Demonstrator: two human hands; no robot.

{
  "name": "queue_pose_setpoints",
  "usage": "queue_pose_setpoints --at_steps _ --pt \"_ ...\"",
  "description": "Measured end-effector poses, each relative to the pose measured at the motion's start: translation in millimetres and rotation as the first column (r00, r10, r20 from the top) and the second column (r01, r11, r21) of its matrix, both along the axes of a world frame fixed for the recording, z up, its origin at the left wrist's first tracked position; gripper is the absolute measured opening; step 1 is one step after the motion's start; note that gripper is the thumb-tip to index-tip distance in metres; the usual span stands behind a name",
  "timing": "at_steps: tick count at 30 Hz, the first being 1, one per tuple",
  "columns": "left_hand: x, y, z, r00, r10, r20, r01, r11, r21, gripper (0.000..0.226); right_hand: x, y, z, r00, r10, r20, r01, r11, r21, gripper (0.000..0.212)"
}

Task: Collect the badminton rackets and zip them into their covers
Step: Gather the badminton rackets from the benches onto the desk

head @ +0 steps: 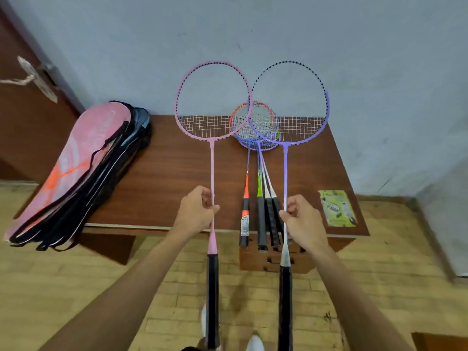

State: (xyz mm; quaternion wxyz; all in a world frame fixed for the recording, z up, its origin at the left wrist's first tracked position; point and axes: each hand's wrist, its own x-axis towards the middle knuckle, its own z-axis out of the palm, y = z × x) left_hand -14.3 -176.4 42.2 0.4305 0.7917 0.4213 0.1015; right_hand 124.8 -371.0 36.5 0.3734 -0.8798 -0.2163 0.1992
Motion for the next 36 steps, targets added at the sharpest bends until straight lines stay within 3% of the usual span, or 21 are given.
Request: queue_pose_setpoints --at_steps 11,22,36 --pt "104.7 110.8 -72.4 0.995 -0.098 -0.020 0.095 0.988 -0.120 0.020 77.6 101.4 -42.6 0.995 -0.086 -0.040 0.078 0.980 -0.183 0.018" --pt "184.0 135.1 -120.1 0.969 -0.147 -0.199 0.113 0.979 -0.171 0.024 153.9 121.1 -77.0 0.971 -0.231 -0.065 0.209 0.945 -0.251 0.015" --pt "248.6 127.8 -161.5 0.950 -0.187 -0.252 0.145 0.974 -0.175 0.027 202.6 167.6 -105.6 0.994 0.011 -0.112 -0.033 0.980 -0.198 0.016"
